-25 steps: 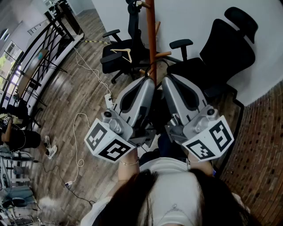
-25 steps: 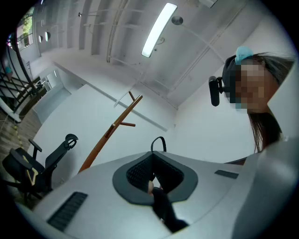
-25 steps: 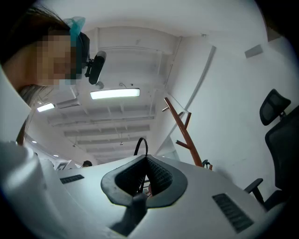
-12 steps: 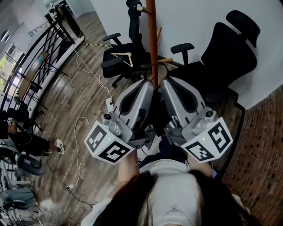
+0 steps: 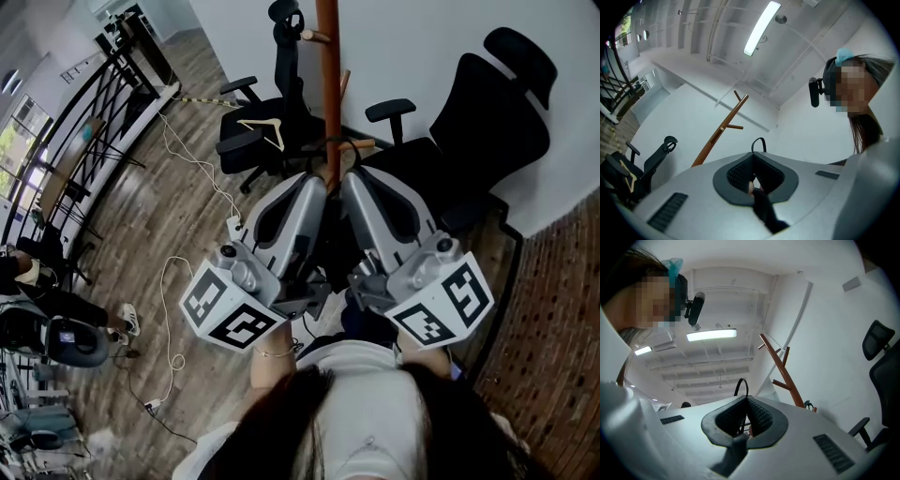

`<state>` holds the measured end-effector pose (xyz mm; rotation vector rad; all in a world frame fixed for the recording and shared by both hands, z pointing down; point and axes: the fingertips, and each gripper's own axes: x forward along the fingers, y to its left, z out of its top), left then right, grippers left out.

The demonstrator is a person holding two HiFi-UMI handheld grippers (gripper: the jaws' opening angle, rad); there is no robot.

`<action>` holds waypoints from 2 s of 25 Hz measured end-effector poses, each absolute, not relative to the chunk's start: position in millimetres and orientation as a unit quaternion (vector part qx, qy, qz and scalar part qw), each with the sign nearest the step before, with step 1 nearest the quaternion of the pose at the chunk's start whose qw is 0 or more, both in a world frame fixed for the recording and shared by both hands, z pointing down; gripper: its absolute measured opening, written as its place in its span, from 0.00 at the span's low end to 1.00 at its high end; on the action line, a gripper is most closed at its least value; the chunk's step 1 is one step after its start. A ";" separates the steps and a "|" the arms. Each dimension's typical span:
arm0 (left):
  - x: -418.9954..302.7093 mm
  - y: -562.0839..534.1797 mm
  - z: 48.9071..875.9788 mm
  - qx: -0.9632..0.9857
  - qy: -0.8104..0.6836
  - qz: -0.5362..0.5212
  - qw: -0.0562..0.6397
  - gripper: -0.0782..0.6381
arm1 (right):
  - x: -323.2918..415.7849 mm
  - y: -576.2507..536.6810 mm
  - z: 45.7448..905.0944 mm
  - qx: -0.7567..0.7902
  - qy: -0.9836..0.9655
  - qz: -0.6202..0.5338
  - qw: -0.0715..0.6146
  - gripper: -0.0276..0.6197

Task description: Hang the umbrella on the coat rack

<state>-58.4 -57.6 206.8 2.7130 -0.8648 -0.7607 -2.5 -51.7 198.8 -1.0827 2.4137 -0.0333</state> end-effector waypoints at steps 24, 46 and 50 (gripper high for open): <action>-62.4 -117.0 199.3 0.914 -0.300 -0.258 0.088 0.12 | -7.2 -113.8 191.5 -0.383 0.890 -0.012 0.245 0.10; -52.4 -173.0 189.1 0.905 -0.325 -0.265 0.075 0.12 | 2.6 -172.0 180.5 -0.357 0.901 -0.013 0.246 0.10; -50.1 -179.7 183.6 0.904 -0.328 -0.265 0.070 0.12 | 4.5 -180.2 174.9 -0.349 0.903 -0.013 0.250 0.10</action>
